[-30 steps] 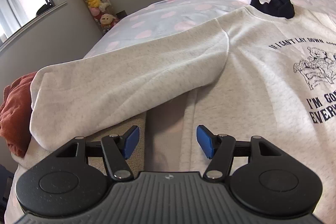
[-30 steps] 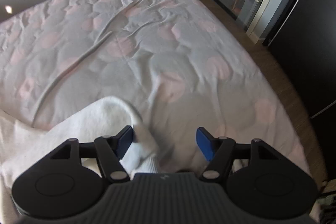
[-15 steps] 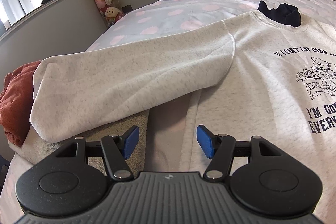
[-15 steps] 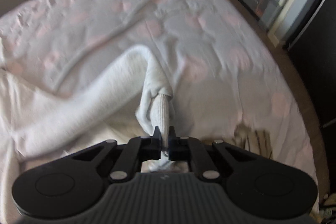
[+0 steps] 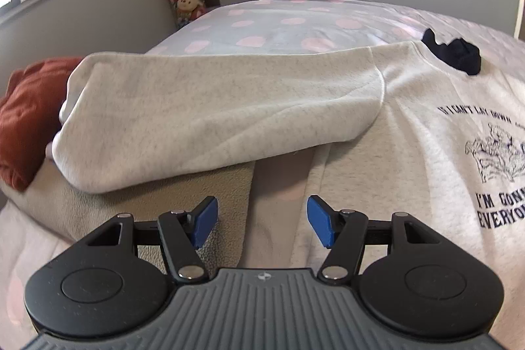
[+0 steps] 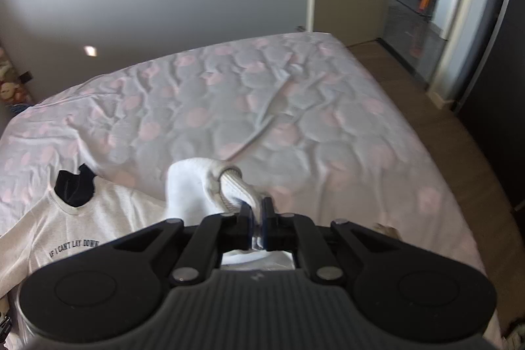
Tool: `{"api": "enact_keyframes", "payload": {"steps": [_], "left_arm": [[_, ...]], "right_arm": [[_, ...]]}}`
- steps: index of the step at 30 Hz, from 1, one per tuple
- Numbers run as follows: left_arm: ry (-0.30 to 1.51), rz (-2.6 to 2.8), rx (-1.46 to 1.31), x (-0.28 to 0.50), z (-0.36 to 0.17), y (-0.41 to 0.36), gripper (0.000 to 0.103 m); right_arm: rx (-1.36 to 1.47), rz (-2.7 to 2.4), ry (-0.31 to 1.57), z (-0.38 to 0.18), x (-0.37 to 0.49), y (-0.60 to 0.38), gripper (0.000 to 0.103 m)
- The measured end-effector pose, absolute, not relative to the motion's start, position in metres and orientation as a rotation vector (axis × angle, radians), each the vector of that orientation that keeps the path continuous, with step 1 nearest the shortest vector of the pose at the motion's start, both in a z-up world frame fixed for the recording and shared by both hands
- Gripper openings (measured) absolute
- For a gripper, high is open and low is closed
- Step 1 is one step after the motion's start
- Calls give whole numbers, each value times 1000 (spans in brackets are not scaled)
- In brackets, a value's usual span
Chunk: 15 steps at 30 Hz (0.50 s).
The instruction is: Fold clothes
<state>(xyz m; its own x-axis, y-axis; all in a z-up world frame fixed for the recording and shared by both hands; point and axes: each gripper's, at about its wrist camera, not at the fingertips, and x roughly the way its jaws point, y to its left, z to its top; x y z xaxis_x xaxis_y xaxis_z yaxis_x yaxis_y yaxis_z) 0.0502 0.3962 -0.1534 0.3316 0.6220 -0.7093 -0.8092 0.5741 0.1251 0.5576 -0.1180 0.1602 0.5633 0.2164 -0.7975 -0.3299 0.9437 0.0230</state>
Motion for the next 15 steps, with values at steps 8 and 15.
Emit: {"api": "enact_keyframes", "payload": {"steps": [8,15], "left_arm": [[751,945,-332,38,-147,399,59],[806,893,-352,41,-153,396,59]], "right_arm": [[-61,28,1038,98,577,-201,5],[-111,-51,1038,27,606,-195,6]]}}
